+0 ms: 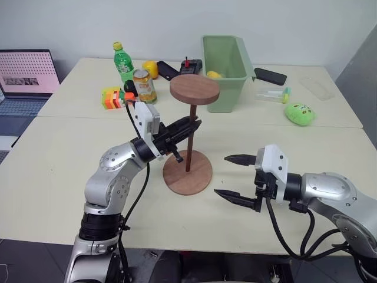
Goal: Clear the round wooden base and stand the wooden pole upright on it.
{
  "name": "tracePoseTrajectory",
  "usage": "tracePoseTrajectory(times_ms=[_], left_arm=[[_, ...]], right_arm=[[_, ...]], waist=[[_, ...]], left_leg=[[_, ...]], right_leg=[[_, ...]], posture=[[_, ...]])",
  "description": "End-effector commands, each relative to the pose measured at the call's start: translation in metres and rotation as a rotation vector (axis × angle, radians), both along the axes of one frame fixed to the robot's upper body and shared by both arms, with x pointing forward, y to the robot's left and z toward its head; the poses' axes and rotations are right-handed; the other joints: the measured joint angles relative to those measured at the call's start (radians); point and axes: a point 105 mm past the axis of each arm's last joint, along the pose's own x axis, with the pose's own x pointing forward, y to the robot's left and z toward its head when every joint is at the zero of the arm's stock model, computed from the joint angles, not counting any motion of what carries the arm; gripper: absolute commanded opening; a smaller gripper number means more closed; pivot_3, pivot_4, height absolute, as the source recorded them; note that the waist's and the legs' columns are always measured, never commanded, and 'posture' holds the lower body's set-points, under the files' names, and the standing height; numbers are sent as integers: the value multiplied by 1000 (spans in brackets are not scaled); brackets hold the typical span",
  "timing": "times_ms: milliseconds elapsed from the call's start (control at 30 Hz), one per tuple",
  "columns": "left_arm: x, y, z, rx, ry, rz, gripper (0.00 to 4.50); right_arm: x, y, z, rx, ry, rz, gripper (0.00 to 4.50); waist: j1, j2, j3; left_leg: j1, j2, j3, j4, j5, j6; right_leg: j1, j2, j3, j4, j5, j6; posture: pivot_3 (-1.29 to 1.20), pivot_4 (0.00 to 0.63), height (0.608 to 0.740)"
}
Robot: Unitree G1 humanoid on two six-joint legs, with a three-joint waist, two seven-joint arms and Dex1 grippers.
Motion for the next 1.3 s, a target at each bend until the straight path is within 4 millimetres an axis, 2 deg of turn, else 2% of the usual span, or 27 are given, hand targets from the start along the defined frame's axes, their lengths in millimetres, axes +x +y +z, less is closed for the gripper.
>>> tracePoseTrajectory(times_ms=[33,367,467,633,867,1033,1167,1300], left_arm=[[1,-1,1,-3,-13,5,254],[-6,7,-11,39,24,36,254],[-8,7,-15,68,28,40,254],[-11,9,-31,125,67,48,254],[-5,27,-49,129,143,123,254],[-4,34,-55,129,164,150,254],[-8,40,-70,159,192,157,254],[-9,42,-76,171,201,153,254]], right_arm=[[-5,2,5,-2,-30,23,4500],[-6,2,3,-2,-31,23,4500],[-6,3,3,-1,-32,24,4500],[-7,3,2,0,-30,24,4500],[-8,2,0,1,-24,19,4500],[-8,2,0,1,-24,18,4500],[-8,3,-1,0,-23,19,4500],[-7,4,-1,1,-25,20,4500]], waist=[[0,0,0],[0,0,0],[0,0,0],[0,0,-1],[0,0,-2],[0,0,-3],[-2,2,-12],[-2,4,-20]], left_leg=[[0,0,0,0,0,0],[1,0,1,0,0,0],[7,1,1,-1,-2,3],[8,1,2,-2,-2,3],[15,1,1,-3,-2,4],[22,1,3,-5,-2,4],[25,2,5,-7,-2,4],[26,2,5,-11,-2,4]], right_leg=[[0,0,0,0,0,0],[1,0,0,0,0,0],[5,0,0,0,0,0],[6,0,1,0,0,0],[13,0,1,-2,0,0],[19,0,1,-3,0,0],[20,1,2,-3,0,0],[20,1,2,-4,0,0]], posture=[[0,150,740],[0,150,740],[0,150,740],[0,150,740],[0,150,740],[0,150,740],[0,150,740],[0,150,740]])
